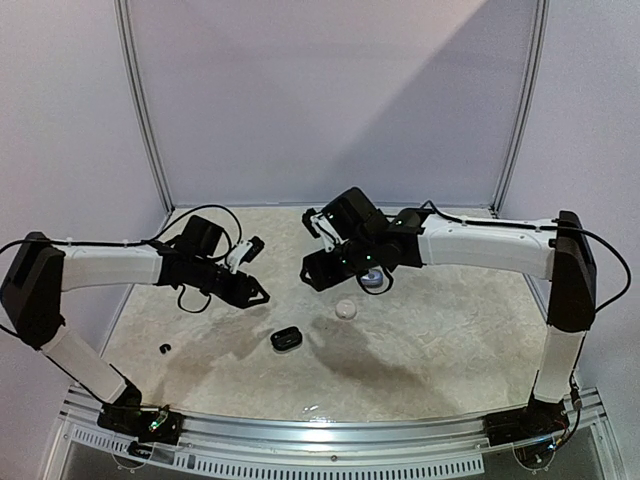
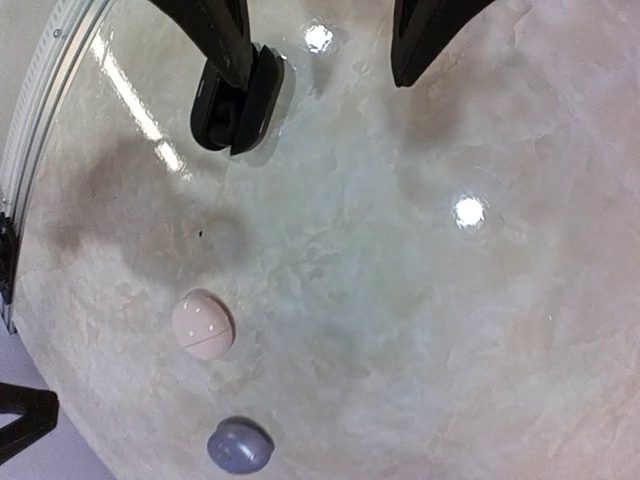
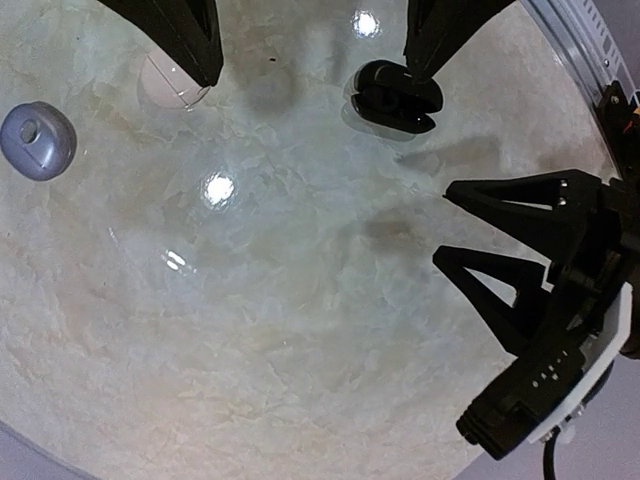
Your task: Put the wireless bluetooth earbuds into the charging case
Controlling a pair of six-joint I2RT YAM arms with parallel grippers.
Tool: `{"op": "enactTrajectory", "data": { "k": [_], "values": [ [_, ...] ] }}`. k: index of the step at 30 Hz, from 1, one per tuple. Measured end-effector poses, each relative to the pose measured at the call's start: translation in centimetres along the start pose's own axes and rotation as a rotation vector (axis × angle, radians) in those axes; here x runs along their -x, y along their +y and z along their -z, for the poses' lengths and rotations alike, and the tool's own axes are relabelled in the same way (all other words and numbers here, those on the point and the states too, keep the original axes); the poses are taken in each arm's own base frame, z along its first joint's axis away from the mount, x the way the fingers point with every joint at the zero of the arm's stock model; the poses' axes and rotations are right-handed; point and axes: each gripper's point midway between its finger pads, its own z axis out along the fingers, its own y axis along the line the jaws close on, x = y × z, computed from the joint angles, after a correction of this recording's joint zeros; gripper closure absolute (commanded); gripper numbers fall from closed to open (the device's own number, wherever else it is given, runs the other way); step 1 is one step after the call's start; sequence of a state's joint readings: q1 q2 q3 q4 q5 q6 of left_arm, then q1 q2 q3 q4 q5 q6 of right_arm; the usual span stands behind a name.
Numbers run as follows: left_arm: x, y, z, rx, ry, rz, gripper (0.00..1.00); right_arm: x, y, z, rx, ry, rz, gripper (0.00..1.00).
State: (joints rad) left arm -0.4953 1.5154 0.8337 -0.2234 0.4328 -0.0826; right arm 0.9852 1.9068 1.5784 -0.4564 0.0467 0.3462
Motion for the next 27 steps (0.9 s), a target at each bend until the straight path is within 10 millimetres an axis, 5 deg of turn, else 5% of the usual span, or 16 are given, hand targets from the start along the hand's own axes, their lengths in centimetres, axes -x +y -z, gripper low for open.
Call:
{"op": "enactTrajectory", "data": {
  "k": [7, 16, 18, 20, 23, 27],
  "values": [
    [-1.7, 0.1, -0.2, -0.008, 0.123, 0.009, 0.45, -4.0, -1.2, -2.7, -0.039, 0.111, -0.126, 0.34],
    [-3.8, -2.0, -1.3, -0.094, 0.297, -0.062, 0.46, -5.7, -0.7, -4.4, -0.008, 0.150, -0.234, 0.36],
    [-4.1, -1.4, -0.7, -0.074, 0.331, -0.056, 0.35, -6.6, -0.6, -5.1, 0.002, 0.178, -0.255, 0.36],
    [-3.6, -0.5, 0.5, -0.048, 0.349, -0.077, 0.03, -7.4, -0.7, -5.5, -0.001, 0.198, -0.271, 0.34],
    [-3.0, 1.4, 3.2, 0.001, 0.368, -0.106, 0.01, -8.0, -0.9, -5.7, -0.007, 0.205, -0.287, 0.29],
    [-4.5, 7.6, 8.3, 0.168, 0.463, -0.028, 0.12, -8.0, -1.1, -5.8, -0.012, 0.197, -0.299, 0.25]
  ]
}}
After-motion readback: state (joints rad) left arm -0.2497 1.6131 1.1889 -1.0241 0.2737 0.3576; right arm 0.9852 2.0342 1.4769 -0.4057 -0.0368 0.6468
